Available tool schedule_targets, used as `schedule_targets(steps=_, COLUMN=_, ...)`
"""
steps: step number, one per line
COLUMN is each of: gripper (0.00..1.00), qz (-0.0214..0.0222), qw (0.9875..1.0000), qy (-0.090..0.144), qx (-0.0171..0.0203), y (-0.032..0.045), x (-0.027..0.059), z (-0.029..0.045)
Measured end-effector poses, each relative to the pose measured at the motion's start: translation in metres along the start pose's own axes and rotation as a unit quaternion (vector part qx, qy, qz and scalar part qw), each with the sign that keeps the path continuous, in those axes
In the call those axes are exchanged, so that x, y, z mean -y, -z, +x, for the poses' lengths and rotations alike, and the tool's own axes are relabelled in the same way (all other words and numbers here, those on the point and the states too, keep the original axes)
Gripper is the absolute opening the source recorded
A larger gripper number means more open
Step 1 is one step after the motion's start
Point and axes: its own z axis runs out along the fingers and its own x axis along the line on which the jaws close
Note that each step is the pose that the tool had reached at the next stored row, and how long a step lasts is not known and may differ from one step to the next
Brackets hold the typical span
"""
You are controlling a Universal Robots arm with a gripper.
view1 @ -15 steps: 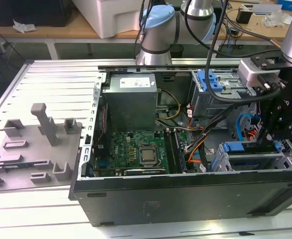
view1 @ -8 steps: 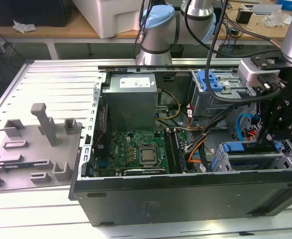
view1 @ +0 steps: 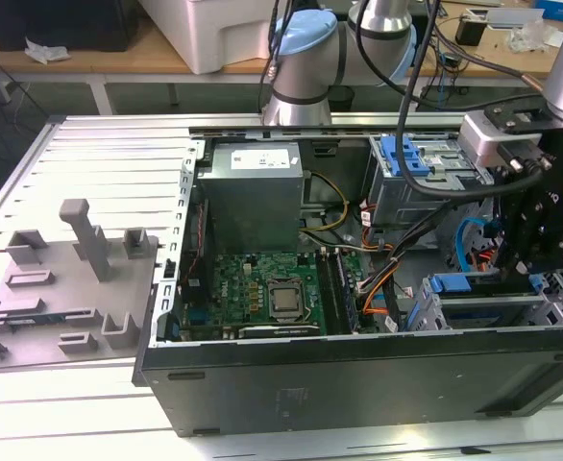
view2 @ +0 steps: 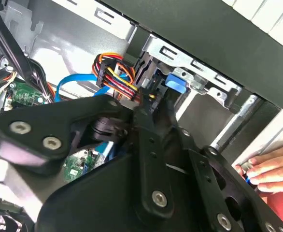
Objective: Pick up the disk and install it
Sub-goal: 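Insert the first disk wire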
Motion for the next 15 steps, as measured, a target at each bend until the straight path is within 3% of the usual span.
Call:
schedule_targets(steps=2, gripper=0.43, qz=0.0, qw=1.0, qy=0.0, qx=0.0003, y=0.0003, x=0.0, z=0.0)
schedule_targets(steps=15, gripper=0.43, qz=0.0, qw=1.0, qy=0.0, qx=0.0, y=0.0023, x=0.0002, z=0.0002)
